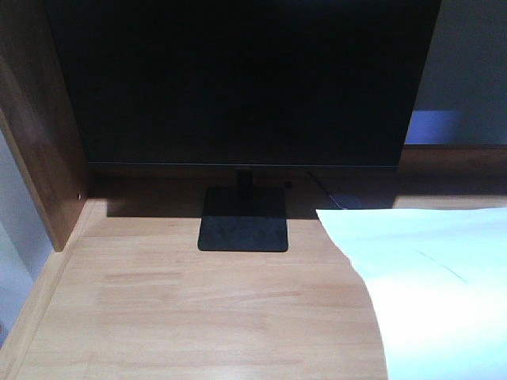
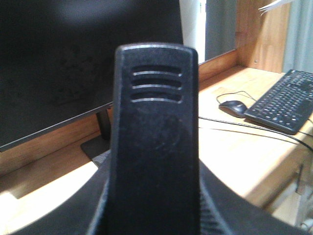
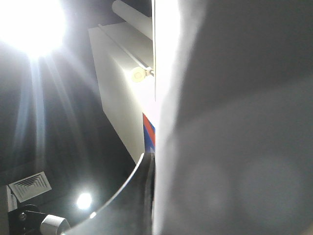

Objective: Grab stapler and paper to desk for stapling
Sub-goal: 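Approach the desk holding stapler and paper in both grippers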

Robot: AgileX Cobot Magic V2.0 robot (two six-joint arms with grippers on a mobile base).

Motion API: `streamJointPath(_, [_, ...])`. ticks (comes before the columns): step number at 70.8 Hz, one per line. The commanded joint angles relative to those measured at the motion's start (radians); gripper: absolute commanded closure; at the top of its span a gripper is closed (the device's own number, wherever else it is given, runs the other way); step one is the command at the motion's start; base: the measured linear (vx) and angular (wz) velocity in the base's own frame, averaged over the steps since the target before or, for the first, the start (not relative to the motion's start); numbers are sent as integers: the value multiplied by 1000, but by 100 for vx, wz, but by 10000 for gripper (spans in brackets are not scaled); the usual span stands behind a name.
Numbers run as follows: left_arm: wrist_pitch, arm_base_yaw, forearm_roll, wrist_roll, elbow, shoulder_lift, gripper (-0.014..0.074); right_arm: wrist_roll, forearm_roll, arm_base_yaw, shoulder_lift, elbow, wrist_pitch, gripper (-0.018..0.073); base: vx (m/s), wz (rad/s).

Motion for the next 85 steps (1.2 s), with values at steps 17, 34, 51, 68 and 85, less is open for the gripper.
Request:
streamJointPath(17, [-115, -1, -16, -2, -25, 14, 602, -6, 5, -5, 9, -24, -37, 564, 9, 2])
streamJointPath(34, [-115, -1, -16, -2, -25, 14, 602, -6, 5, -5, 9, -24, -37, 564, 4, -2])
streamJointPath(51, [-115, -1, -16, -2, -25, 14, 602, -6, 5, -5, 9, -24, -37, 564, 0, 0])
streamJointPath(68, [-115, -1, -16, -2, -25, 14, 602, -6, 5, -5, 9, -24, -37, 564, 0, 0])
streamJointPath(85, [-115, -1, -16, -2, -25, 14, 602, -6, 5, -5, 9, -24, -37, 564, 0, 0])
